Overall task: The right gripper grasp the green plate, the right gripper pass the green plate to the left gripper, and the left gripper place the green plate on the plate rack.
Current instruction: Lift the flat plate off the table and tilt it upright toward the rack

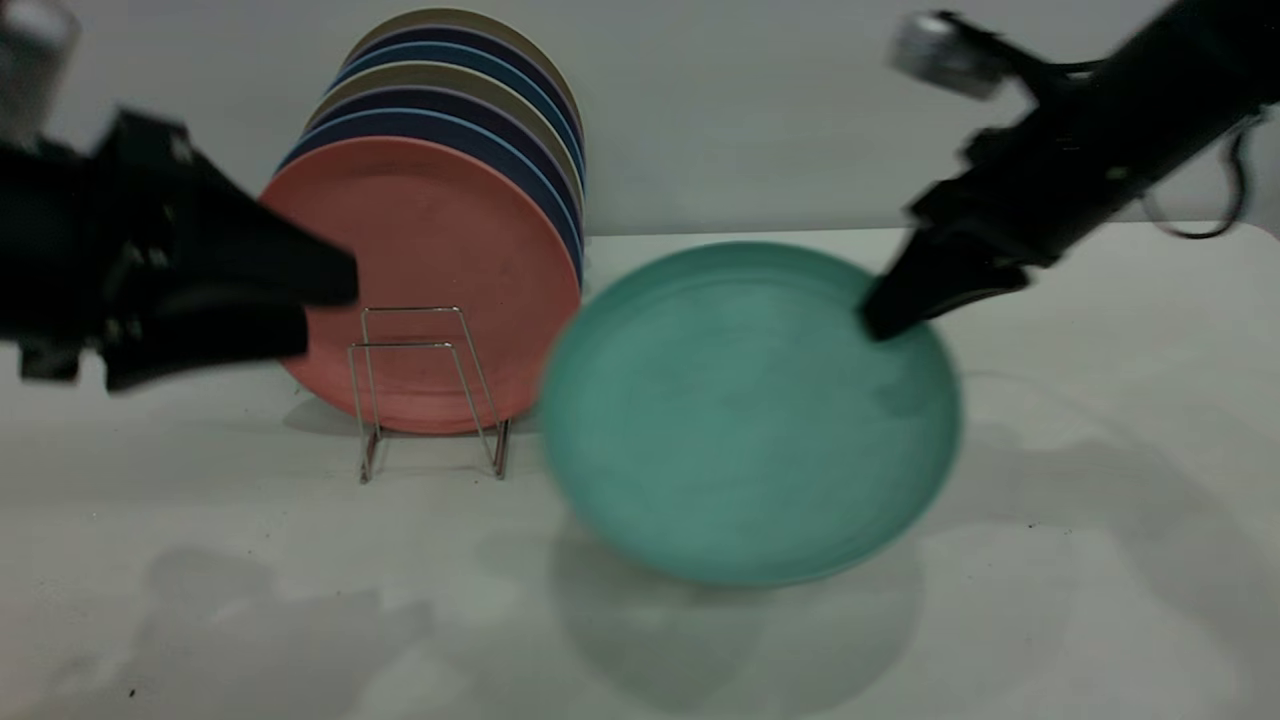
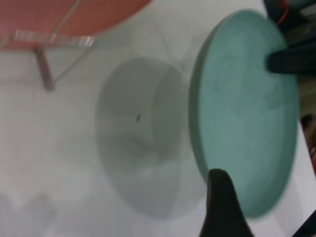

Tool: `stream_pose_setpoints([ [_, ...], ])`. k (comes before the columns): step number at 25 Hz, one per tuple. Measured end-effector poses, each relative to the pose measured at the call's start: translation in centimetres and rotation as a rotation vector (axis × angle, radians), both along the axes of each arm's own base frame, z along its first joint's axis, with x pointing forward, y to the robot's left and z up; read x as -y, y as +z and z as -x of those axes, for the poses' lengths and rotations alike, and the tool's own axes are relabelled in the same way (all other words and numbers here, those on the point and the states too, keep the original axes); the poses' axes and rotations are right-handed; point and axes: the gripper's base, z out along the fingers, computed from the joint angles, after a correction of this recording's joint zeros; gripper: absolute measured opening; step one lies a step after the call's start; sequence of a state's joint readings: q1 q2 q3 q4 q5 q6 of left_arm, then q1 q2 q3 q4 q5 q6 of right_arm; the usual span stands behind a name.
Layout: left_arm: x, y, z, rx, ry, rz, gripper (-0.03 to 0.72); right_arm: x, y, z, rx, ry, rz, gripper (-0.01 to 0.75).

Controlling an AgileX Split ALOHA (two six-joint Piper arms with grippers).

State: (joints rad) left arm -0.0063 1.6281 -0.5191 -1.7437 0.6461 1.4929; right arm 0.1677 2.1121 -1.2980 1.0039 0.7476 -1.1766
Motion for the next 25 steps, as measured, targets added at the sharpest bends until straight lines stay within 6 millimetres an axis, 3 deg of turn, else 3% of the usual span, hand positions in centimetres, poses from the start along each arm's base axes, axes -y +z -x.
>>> stream_pose_setpoints([
  [5, 0.0, -2.0, -0.2, -0.065, -0.009, -0.005, 0.487, -4.5, 0.7, 1.6, -0.037, 0.075, -0.086, 0.013],
  [11, 0.0, -2.5, -0.4, -0.069, -0.019, -0.010, 0.485, -8.9, 1.4, 3.4, -0.091, 0.119, -0.208, 0.013],
  [13, 0.0, -2.5, -0.4, -0.067, -0.021, -0.009, 0.460, -9.8, 1.5, 3.8, -0.077, 0.135, -0.220, 0.022],
  [15, 0.0, -2.5, -0.4, -0.066, -0.023, -0.009, 0.373, -10.1, 1.6, 3.9, -0.061, 0.149, -0.224, 0.044],
  [18, 0.1, -2.5, -0.4, -0.063, -0.026, -0.010, 0.152, -10.0, 1.7, 3.8, -0.038, 0.165, -0.222, 0.167],
  [19, 0.1, -2.4, -0.4, -0.061, -0.031, -0.001, 0.103, -9.8, 1.6, 3.7, -0.034, 0.163, -0.217, 0.253],
  [23, -0.1, -2.2, -1.1, -0.020, -0.037, -0.048, 0.103, -7.6, 1.6, 2.7, -0.038, 0.119, -0.200, 0.581],
  [25, -0.2, -1.6, -1.8, 0.039, -0.054, -0.082, 0.103, -5.4, 1.8, 1.9, -0.041, 0.078, -0.174, 0.683],
])
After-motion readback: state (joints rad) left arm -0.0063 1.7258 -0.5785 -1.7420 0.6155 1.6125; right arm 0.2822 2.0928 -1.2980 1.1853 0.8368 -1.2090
